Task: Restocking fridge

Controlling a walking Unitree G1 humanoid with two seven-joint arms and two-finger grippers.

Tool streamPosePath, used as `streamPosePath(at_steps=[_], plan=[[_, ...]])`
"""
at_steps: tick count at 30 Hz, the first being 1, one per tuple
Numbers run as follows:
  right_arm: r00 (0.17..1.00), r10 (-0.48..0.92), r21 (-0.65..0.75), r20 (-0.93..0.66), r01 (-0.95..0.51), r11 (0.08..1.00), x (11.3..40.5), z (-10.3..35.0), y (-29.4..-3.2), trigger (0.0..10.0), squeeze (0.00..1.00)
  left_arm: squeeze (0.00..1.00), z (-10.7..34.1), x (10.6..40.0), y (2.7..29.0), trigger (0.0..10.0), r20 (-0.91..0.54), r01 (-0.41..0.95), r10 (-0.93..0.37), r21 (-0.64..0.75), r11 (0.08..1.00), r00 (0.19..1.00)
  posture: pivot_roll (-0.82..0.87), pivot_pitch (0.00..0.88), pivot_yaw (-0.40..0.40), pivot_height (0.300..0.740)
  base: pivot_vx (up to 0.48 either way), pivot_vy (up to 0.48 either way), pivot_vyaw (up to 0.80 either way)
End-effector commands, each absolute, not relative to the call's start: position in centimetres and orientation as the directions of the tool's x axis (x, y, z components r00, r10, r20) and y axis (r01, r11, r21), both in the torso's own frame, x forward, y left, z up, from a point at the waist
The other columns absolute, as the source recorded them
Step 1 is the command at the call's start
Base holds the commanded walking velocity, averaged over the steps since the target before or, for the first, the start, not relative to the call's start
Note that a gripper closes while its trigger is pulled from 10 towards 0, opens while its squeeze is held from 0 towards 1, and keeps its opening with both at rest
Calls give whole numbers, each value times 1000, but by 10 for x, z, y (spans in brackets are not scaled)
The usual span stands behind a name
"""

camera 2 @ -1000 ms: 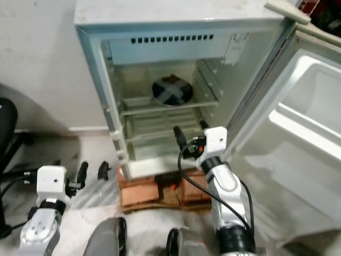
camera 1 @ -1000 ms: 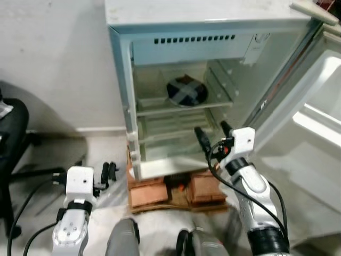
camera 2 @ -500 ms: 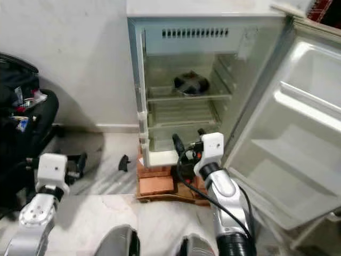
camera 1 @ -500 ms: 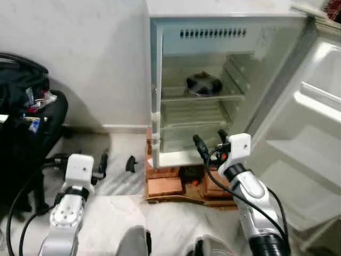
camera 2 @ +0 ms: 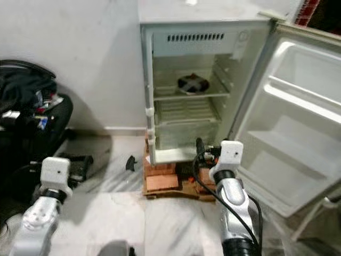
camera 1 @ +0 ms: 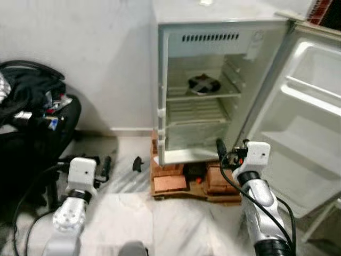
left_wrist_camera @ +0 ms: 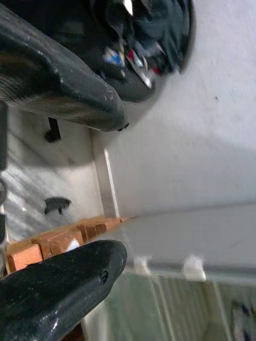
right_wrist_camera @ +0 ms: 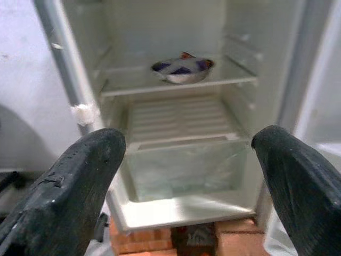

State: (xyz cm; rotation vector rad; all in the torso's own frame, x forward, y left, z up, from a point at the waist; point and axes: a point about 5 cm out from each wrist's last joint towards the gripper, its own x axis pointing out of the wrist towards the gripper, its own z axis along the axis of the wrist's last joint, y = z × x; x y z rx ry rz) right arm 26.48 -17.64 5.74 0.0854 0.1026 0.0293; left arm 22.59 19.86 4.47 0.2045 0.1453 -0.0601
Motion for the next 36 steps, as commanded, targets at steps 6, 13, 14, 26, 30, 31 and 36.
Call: streamPosePath(at_steps=[6, 13, 14, 26, 30, 31, 36], plan=[[985, 142, 55, -98, -137, 989, 269, 55, -160, 10000, 0, 0, 39, 230, 181, 10000, -155, 120, -92, 186, 975, 984, 115, 0, -8, 740, 0, -456, 0], [986, 134, 61, -103, -128, 990, 274, 54, -163, 10000, 0, 0, 33, 226, 174, 10000, -183, 133, -97, 197, 971, 978, 117, 0, -21, 740, 0, -477, 0], [985, 124, 65, -119, -117, 991, 273, 51, -164, 10000, 0, 0, 31, 224, 171, 10000, -190, 146, -109, 193, 970, 976, 124, 0, -31, 740, 0, -480, 0], [977, 167, 65, -132, -160, 985, 271, 46, -159, 10000, 0, 0, 28, 220, 164, 10000, -211, 184, -136, 225, 957, 968, 122, 0, -27, 740, 0, -480, 0], [968, 216, 90, -127, -205, 975, 273, 47, -154, 10000, 0, 0, 28, 221, 164, 10000, -214, 195, -147, 224, 955, 966, 113, 0, -17, 740, 0, -480, 0], [968, 216, 90, -127, -205, 975, 273, 47, -154, 10000, 0, 0, 28, 221, 164, 10000, -214, 195, -147, 224, 955, 966, 113, 0, -17, 740, 0, -480, 0], [960, 235, 109, -149, -220, 969, 274, 44, -153, 10000, 0, 0, 28, 221, 162, 10000, -211, 208, -159, 234, 950, 965, 110, 0, -13, 740, 0, -480, 0]])
